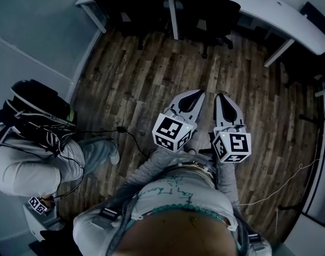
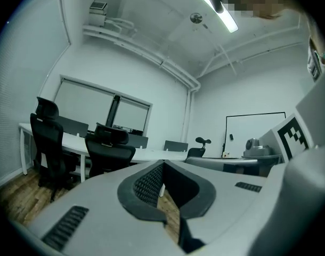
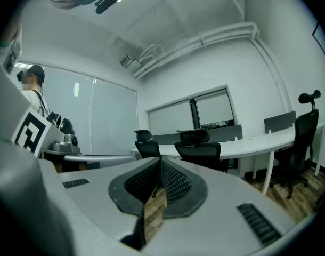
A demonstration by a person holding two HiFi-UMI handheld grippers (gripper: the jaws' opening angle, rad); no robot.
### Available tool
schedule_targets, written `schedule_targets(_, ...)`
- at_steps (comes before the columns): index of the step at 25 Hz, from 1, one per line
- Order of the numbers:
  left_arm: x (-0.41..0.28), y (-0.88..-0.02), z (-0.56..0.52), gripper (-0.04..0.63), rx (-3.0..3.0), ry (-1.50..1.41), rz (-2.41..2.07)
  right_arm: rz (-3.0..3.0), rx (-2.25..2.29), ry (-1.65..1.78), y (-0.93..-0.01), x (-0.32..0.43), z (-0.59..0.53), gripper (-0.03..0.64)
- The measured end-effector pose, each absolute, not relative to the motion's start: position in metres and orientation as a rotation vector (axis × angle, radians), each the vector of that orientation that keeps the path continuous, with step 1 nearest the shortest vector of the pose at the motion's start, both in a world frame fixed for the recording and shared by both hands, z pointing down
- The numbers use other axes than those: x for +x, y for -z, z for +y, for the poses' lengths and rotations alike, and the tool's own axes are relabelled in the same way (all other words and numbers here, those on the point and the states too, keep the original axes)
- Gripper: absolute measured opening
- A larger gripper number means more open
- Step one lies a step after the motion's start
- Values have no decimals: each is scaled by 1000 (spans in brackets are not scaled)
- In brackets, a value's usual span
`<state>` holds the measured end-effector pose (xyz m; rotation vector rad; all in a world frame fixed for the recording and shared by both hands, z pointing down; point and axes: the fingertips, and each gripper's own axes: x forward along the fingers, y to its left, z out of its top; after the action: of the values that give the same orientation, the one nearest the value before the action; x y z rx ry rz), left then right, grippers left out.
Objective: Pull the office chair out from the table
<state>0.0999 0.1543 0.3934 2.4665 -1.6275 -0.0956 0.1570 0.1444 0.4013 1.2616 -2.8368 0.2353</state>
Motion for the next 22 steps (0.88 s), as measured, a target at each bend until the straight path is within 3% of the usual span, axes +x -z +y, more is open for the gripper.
schedule_targets(22, 8, -390, 28, 11, 2520, 99, -1528, -2798, 1320, -204, -398, 59, 23, 23)
